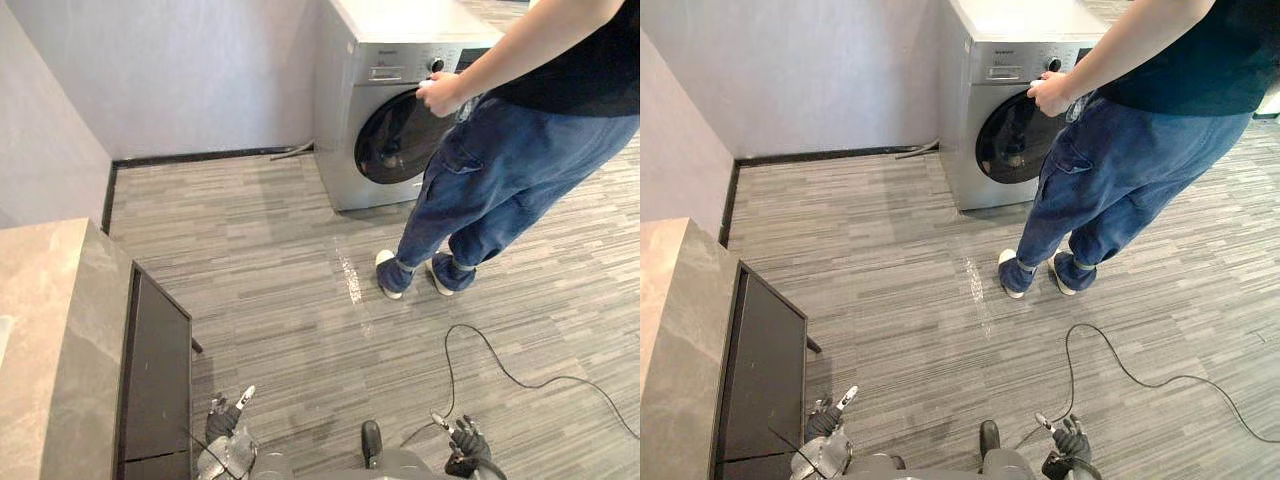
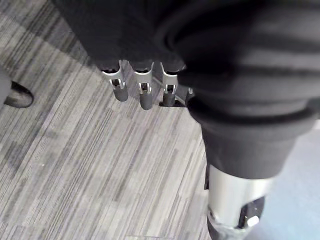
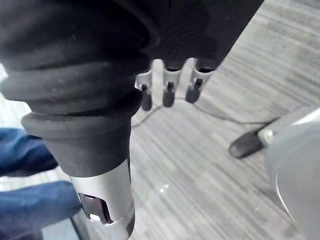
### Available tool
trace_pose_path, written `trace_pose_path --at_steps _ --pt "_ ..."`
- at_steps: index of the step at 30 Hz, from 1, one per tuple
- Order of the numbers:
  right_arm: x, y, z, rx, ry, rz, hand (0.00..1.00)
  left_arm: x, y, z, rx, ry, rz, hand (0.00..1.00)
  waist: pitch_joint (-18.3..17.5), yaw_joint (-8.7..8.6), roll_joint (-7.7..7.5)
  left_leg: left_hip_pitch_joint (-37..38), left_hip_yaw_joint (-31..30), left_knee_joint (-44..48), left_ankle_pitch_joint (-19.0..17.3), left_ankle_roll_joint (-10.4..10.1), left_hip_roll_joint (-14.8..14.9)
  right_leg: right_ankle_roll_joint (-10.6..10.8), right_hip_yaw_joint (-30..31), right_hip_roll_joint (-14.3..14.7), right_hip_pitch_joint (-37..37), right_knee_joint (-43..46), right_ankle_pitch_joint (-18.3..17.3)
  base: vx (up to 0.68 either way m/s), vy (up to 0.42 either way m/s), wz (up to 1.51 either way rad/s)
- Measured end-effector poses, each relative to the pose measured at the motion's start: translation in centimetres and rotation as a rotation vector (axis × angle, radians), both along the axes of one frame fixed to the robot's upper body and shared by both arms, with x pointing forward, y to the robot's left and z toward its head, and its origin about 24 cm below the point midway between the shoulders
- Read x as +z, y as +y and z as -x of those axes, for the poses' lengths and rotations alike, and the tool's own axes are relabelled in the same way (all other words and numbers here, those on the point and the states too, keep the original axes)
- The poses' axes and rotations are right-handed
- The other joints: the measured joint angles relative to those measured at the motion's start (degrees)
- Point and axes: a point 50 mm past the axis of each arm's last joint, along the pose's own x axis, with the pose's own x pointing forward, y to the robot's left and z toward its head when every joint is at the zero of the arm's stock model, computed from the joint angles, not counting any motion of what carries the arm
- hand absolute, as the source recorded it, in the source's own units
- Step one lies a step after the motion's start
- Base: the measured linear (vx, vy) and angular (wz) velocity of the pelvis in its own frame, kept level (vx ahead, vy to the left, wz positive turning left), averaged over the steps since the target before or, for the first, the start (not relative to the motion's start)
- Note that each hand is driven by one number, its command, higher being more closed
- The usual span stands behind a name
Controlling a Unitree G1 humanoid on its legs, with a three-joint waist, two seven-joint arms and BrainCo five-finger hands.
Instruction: Organize washtable
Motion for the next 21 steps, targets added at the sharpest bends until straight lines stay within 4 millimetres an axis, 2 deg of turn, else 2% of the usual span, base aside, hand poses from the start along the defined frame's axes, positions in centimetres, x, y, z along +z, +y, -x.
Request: trace_pose_path --at_steps 3,5,7,10,12,13,14,15,17,18,19,20,21 --pt "-0.5 0.0 1.0 -0.027 0.041 -0.02 0.0 -0.2 -0.3 0.2 -0.024 0.017 -0.009 0.0 -0.81 -0.32 1.66 3.27 2.73 -2.94 -0.13 0.23 -0.32 -0.02 2.45 0.41 0.2 -0.33 0.03 0.1 0.057 -0.62" --pt "-0.5 -0.1 1.1 -0.029 0.042 -0.021 0.0 -0.4 -0.4 0.5 -0.051 0.04 -0.02 0.0 -0.86 -1.04 1.74 5.26 4.38 -3.71 -0.25 0.43 -0.46 -0.1 4.72 0.83 0.45 -0.36 0.1 0.07 0.033 -0.66" --pt "-0.4 -0.4 1.0 -0.033 0.034 -0.018 0.0 -0.7 -0.6 0.8 -0.065 0.061 -0.02 0.0 -1.02 -1.08 1.69 6.06 7.05 -3.85 -0.87 1.49 -0.38 -0.29 7.97 1.77 -0.43 -0.35 0.72 0.0 0.032 -1.02" --pt "0.0 -0.8 0.0 -0.033 0.0 -0.01 0.0 -0.6 -1.2 0.3 -0.142 0.059 -0.043 0.0 -0.99 -1.44 1.7 5.38 12.21 -4.74 -1.37 2.36 -0.81 -0.39 11.6 3.37 -4.85 -0.51 4.58 -0.03 0.035 -1.29" --pt "0.4 -1.0 -0.5 -0.042 -0.03 -0.002 0.0 -0.4 -1.6 -0.1 -0.221 0.057 -0.069 0.0 -0.82 -1.84 2.06 4.45 16.15 -4.59 -1.51 2.57 -0.65 -0.81 11.22 4.46 -7.88 -0.64 8.3 -0.02 0.041 -1.39" --pt "0.8 -1.3 -1.1 -0.043 -0.06 0.009 0.0 -0.3 -1.9 -0.2 -0.276 0.051 -0.078 0.0 -0.52 -2.75 2.71 3.81 19.83 -3.66 -1.36 2.82 -0.15 -4.05 4.84 5.84 -9.79 -0.87 11.73 -0.01 0.018 -1.3" --pt "1.0 -1.4 -1.4 -0.045 -0.076 0.012 0.0 -0.3 -2.1 -0.3 -0.287 0.048 -0.078 0.0 -0.23 -3.04 3.23 3.28 21.31 -2.86 -1.27 2.98 0.27 -5.63 0.24 5.98 -10.33 -0.52 11.86 -0.02 0.004 -1.23" --pt "1.4 -1.6 -1.8 -0.047 -0.102 0.021 0.0 -0.2 -2.4 -0.5 -0.297 0.038 -0.074 0.0 0.0 -3.28 3.64 3.35 23.45 -2.68 -1.27 2.98 0.3 -9.19 -9.7 5.77 -12.04 4.69 6.93 -0.01 -0.01 -0.93" --pt "1.4 -1.8 -1.4 -0.069 -0.1 0.03 0.0 0.0 -2.6 -0.8 -0.306 0.016 -0.062 0.0 0.36 -3.8 4.25 6.21 28.88 -4.67 -1.34 2.97 -1.12 -11.87 -30.35 3.17 -14.06 20.28 -5.93 -0.01 0.022 -1.18" --pt "1.3 -1.8 -1.2 -0.07 -0.094 0.03 0.0 -0.1 -2.6 -0.7 -0.303 0.019 -0.059 0.0 -0.03 -3.94 3.22 7.06 31.0 -4.2 -1.37 2.92 -1.92 -13.94 -36.2 2.04 -13.5 22.13 -8.2 -0.01 0.014 -1.36" --pt "1.3 -1.7 -1.3 -0.071 -0.092 0.032 0.0 -0.1 -2.7 -0.5 -0.297 0.022 -0.053 0.0 -0.06 -3.89 3.31 7.69 32.91 -3.43 -1.46 2.75 -2.32 -14.38 -40.55 1.77 -12.57 21.69 -8.31 0.02 -0.026 -1.82" --pt "1.2 -1.5 -1.3 -0.065 -0.088 0.036 0.0 -0.3 -2.9 -0.1 -0.272 0.028 -0.033 0.0 -0.18 -4.05 3.88 8.16 35.83 -1.74 -1.51 2.63 -2.38 -15.26 -43.73 2.73 -11.25 19.29 -8.52 0.03 -0.026 -1.75" --pt "1.1 -1.5 -1.0 -0.065 -0.077 0.037 0.0 -0.3 -3.0 0.1 -0.258 0.03 -0.02 0.0 -0.34 -4.06 4.16 8.29 36.91 -1.18 -1.69 2.31 -2.42 -16.32 -44.7 2.74 -10.59 17.96 -9.53 0.05 -0.009 -1.63"
